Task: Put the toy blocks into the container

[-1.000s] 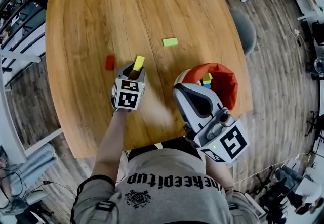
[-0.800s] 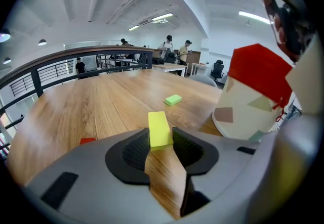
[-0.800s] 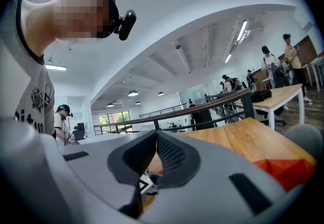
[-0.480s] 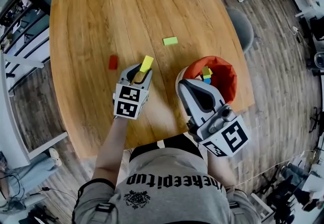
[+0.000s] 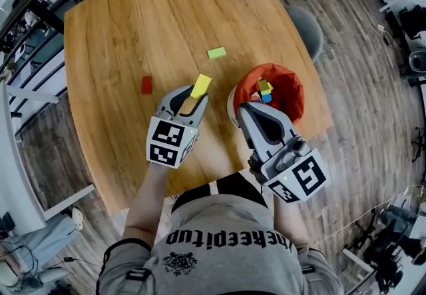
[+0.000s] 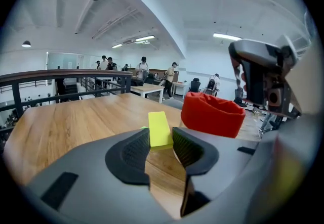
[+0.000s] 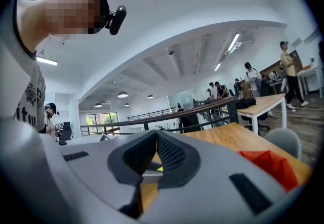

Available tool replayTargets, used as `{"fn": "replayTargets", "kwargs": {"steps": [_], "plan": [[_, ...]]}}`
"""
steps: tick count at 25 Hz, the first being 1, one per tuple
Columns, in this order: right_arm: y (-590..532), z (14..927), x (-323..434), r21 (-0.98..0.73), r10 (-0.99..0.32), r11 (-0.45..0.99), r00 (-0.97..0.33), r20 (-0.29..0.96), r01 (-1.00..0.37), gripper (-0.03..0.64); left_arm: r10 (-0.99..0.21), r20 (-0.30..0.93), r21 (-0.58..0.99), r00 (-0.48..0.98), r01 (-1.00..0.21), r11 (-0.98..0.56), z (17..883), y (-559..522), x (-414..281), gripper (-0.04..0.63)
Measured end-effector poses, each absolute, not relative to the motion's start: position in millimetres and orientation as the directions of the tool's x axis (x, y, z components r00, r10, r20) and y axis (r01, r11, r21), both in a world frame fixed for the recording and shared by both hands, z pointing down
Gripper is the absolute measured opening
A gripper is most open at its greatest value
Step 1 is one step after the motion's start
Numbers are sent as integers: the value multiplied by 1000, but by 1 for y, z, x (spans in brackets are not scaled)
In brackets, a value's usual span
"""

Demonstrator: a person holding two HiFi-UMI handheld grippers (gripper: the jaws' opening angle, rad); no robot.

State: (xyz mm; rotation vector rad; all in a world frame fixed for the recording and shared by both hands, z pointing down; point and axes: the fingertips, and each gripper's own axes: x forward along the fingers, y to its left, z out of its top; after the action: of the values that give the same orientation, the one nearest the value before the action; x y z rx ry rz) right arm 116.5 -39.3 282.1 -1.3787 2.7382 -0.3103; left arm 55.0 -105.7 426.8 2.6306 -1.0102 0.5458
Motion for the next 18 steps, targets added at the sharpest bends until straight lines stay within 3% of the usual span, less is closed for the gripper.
{"fn": "replayTargets", "kwargs": {"steps": [18], "plan": [[-7, 273, 152, -177, -889, 450, -458, 8, -876, 12, -452, 300, 74, 840, -493, -867, 362, -63, 112, 150]]}}
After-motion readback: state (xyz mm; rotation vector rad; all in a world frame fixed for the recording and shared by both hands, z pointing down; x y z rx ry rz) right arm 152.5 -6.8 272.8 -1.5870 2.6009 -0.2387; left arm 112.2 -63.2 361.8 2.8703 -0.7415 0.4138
